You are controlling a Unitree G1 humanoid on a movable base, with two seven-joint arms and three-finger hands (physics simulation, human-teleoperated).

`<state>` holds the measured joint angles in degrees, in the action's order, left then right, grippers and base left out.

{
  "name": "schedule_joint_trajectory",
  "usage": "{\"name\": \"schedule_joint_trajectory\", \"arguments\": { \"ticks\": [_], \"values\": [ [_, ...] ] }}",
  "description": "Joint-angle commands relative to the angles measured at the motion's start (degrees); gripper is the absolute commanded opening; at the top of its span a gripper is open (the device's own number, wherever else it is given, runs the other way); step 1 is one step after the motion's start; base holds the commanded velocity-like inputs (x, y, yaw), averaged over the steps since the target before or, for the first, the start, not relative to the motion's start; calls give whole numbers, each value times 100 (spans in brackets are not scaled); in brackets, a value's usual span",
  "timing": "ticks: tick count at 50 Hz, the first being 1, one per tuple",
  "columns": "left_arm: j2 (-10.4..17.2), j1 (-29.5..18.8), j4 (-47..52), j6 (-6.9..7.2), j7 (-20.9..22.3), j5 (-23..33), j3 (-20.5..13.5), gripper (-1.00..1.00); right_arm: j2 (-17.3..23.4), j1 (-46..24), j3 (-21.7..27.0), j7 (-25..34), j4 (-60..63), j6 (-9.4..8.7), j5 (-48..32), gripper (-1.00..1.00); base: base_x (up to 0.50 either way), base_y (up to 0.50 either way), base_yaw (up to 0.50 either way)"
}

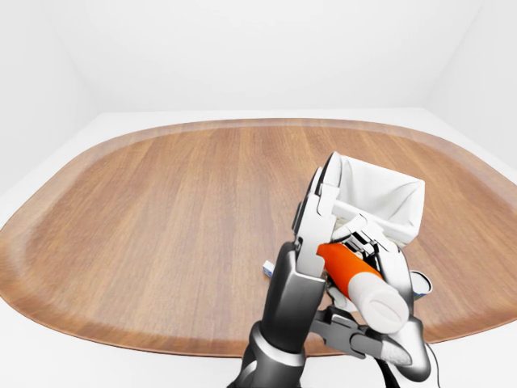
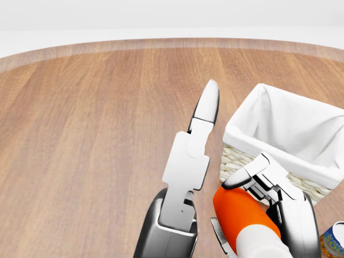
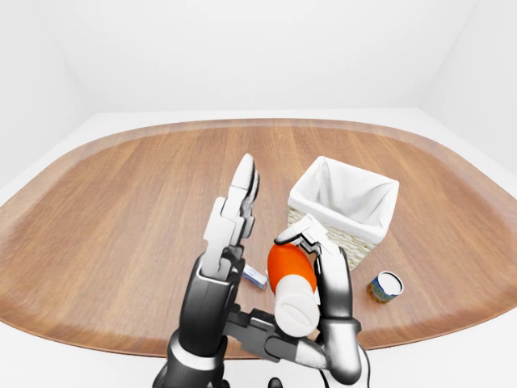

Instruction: Pick up the ketchup, and put it in the basket.

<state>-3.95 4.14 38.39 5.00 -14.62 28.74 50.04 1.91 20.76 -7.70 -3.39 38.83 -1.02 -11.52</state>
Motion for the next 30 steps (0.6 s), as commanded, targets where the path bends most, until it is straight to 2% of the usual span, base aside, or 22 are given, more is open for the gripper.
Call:
{"name": "schedule_joint_trajectory", "arguments": {
  "ticks": [1, 5, 8, 11, 12, 16, 17, 24, 26, 27, 30],
  "values": [
    [358, 150, 794, 0, 280, 51, -367, 100, -19, -30, 27, -36, -26, 22, 16, -100, 0, 0, 0],
    [584, 277, 1155, 0, 474, 41, -701, 100, -20, -40, 27, -40, -36, 17, 9, -100, 0, 0, 0],
    [700, 374, 1319, 0, 608, -48, -1091, 100, -16, -44, 19, -48, -85, 59, 3, -100, 0, 0, 0],
    [811, 499, 1373, 0, 727, -200, -1563, 100, -14, -50, 7, -52, -90, 42, -10, -100, 0, 0, 0],
    [841, 553, 1395, 0, 781, -313, -1838, 100, -11, -32, 14, -45, -52, 38, 7, -100, 0, 0, 0],
    [808, 624, 1455, 0, 942, -489, -2355, 100, -15, -59, 10, -64, -134, 75, -10, -100, 0, 0, 0],
    [809, 619, 1531, 0, 1029, -561, -2597, 100, -14, -51, -14, -73, -154, 94, -32, -100, 0, 0, 0],
    [705, 696, 1615, 0, 1446, -921, -3620, 100, -11, -83, -20, -78, -184, 69, -39, -100, 0, 0, 0],
    [699, 785, 1538, 0, 1523, -1008, -3795, 100, -8, -89, -20, -80, -203, 81, -41, -100, 0, 0, 0],
    [705, 840, 1351, 0, 1563, -1124, -4037, 100, -10, -95, -20, -86, -212, 81, -48, -100, 0, 0, 0],
    [626, 943, 1070, 0, 1687, -1319, -4399, 100, -7, -112, -13, -90, -251, 102, -52, -100, 0, 0, 0]
  ]
}}
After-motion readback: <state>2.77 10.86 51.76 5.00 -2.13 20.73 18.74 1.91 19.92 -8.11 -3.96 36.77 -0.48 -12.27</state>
